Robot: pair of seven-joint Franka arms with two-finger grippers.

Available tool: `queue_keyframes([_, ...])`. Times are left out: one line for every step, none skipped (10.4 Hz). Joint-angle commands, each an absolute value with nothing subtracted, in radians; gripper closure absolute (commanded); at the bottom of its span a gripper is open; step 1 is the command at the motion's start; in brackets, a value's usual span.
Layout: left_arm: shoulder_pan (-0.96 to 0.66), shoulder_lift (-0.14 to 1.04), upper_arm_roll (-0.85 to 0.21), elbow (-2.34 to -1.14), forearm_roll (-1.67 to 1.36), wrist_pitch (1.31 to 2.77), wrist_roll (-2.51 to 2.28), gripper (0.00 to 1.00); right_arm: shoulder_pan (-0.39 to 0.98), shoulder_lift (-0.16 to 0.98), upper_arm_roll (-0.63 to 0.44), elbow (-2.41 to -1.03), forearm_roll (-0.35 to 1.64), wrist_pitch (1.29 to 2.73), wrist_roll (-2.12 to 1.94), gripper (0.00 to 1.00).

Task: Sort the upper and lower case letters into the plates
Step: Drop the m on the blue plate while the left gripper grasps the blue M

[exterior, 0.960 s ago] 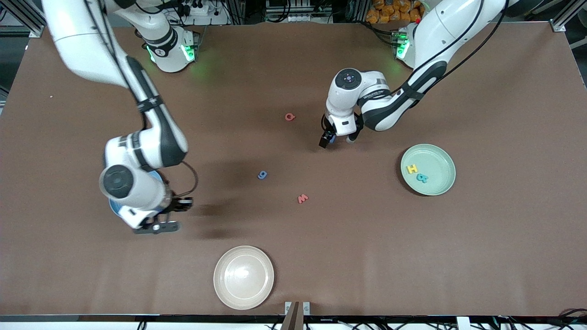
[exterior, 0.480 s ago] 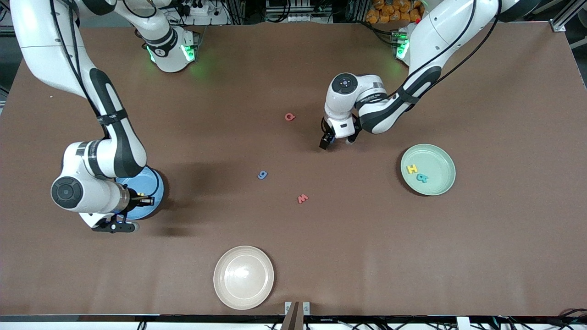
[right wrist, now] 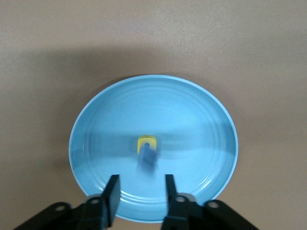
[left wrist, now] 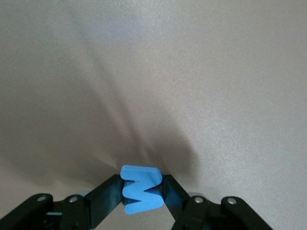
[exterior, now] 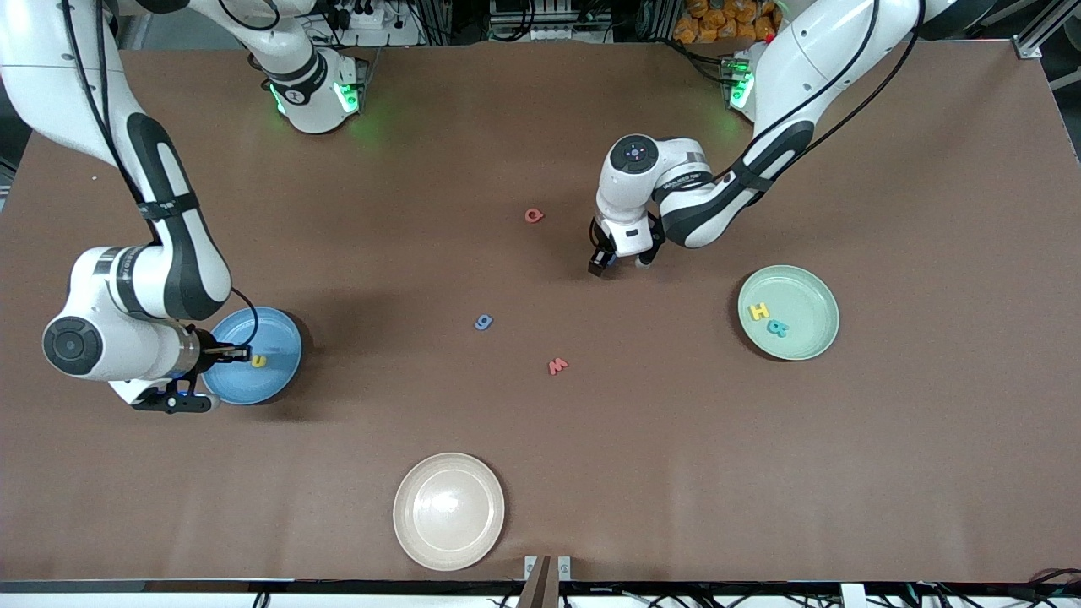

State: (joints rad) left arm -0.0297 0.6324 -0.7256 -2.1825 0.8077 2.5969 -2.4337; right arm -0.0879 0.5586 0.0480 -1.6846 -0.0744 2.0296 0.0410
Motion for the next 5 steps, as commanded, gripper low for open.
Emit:
queue_keyframes([-0.032, 0.641, -0.719, -2.178, 0.845, 2.583, -2.457, 0.73, -0.080, 0.529, 0.066, -1.715, -0.083, 2.031, 0.046, 0.00])
queue_keyframes([-0.028, 0.638, -0.721, -2.172, 0.845, 2.583, -2.454, 0.75, -0.060, 0.531, 0.066, -1.712, -0.074, 2.033, 0.058, 0.00])
queue_keyframes([-0.023, 0.635, -0.722, -2.169, 0.844, 2.580, -2.453, 0.76, -0.043, 0.535, 0.067, -1.707, -0.071, 2.036, 0.087, 0.00])
queue_keyframes([-0.017, 0.634, -0.724, -2.160, 0.839, 2.577, -2.451, 0.76, -0.017, 0.540, 0.069, -1.707, -0.068, 2.043, 0.130, 0.00])
queue_keyframes([-0.015, 0.627, -0.724, -2.158, 0.836, 2.571, -2.450, 0.76, 0.015, 0.541, 0.069, -1.707, -0.067, 2.046, 0.185, 0.00])
